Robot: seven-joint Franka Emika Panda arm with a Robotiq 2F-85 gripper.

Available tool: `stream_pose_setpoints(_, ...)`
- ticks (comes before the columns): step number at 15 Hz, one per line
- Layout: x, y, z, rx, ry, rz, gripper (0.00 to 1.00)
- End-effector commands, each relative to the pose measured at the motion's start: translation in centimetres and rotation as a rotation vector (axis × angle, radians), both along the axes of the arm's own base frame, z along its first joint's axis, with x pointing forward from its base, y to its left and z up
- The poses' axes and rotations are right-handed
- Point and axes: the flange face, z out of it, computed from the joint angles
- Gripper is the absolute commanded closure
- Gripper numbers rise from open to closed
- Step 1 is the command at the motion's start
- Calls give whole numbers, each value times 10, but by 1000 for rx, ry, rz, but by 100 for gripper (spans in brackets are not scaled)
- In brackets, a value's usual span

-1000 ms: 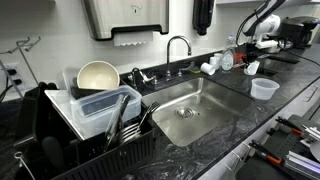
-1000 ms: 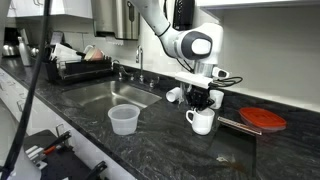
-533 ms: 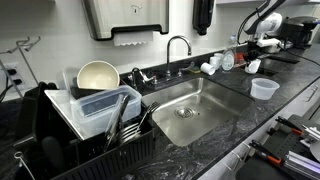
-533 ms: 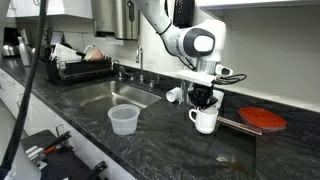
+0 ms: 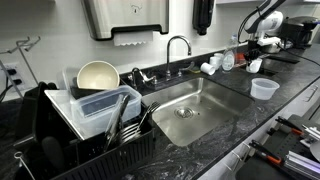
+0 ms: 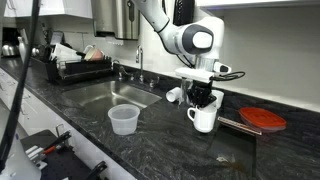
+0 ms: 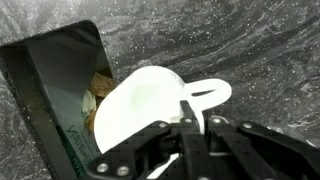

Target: Pick a white mug on the right side of the counter and put it in the sink

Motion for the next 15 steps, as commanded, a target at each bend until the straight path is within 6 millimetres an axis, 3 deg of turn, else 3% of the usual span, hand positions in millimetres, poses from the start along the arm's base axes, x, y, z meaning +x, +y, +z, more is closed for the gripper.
stream_pose_setpoints(1,-13,13,20,-27,5,-24,98)
stream_pose_setpoints(6,-28,40,30,-37,-4,-75,98)
stream_pose_setpoints(11,-35,83,34,-38,-24,-94,98)
stream_pose_setpoints(15,-36,121,49,-67,-44,-75,98)
